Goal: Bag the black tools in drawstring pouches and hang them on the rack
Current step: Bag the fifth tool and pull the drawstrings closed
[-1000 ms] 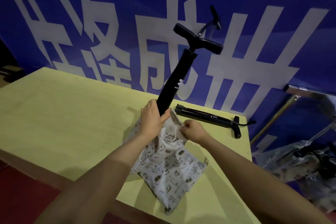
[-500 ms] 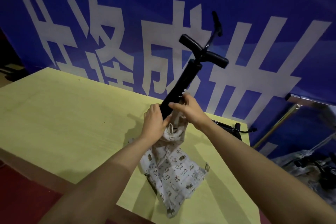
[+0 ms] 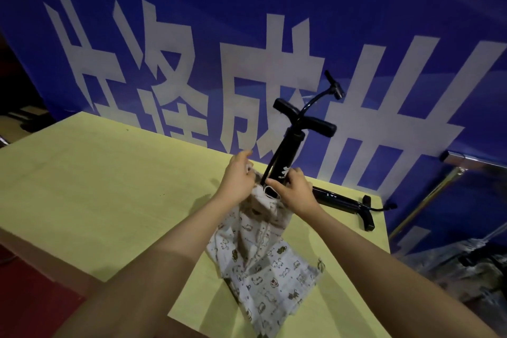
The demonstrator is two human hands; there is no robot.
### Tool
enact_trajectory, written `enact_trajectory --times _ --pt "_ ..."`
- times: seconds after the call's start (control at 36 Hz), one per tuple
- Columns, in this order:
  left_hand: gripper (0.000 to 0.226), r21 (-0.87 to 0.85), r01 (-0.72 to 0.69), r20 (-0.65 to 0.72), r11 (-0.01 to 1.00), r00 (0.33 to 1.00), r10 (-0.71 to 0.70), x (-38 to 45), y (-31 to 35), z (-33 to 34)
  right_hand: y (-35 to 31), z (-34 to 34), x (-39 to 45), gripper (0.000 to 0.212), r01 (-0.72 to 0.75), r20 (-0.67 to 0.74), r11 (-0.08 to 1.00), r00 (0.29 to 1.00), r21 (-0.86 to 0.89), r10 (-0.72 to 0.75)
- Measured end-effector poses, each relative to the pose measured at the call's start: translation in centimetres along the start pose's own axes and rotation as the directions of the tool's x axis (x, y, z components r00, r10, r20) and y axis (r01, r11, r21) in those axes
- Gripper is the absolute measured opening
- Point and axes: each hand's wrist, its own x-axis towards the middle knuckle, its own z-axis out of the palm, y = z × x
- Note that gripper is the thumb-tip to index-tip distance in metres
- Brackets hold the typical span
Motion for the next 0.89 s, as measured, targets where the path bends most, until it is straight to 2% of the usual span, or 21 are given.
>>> enact_trajectory --times 0.17,0.33,0.44,0.61,0.72,0.78,0.89 --pt "0.082 -0.117 -0.097 -0.151 0.988 0.985 0.079 0.1 0.6 -0.5 0.4 1.3 0.1 0.038 0.061 0.067 0.990 0.996 -0.127 -0.053" --pt "0.093 0.046 -0.268 -0.165 0.962 0.948 0.272 -1.0 0.2 -1.0 0.6 2.9 0.1 0.034 0.101 0.134 0.965 0.988 -0.243 -0.070" --pt "0.105 0.164 -0.258 -0.123 0.952 0.952 0.279 -1.3 0.2 -1.1 0.6 3.3 -0.3 0.038 0.138 0.177 0.938 0.981 -0.318 -0.085" --pt "0.092 0.254 -0.144 -0.075 0.956 0.983 0.167 -1.2 0.2 -1.1 0.8 3.3 -0.8 0.041 0.165 0.252 0.920 0.965 -0.357 -0.076" --pt "0.080 0.288 -0.146 -0.093 0.946 0.979 0.180 -1.2 0.2 -1.7 0.8 2.2 -1.2 0.041 0.164 0.299 0.965 0.949 -0.203 -0.098" --pt "0.078 0.288 -0.142 -0.093 0.947 0.980 0.175 -1.3 0.4 -1.9 0.7 1.5 -1.4 0.041 0.148 0.271 0.982 0.956 -0.120 -0.111" --pt "0.075 0.340 -0.172 -0.115 0.924 0.968 0.222 -1.6 1.1 -1.8 1.3 0.9 -1.9 0.034 0.224 0.115 0.955 0.972 -0.193 -0.204"
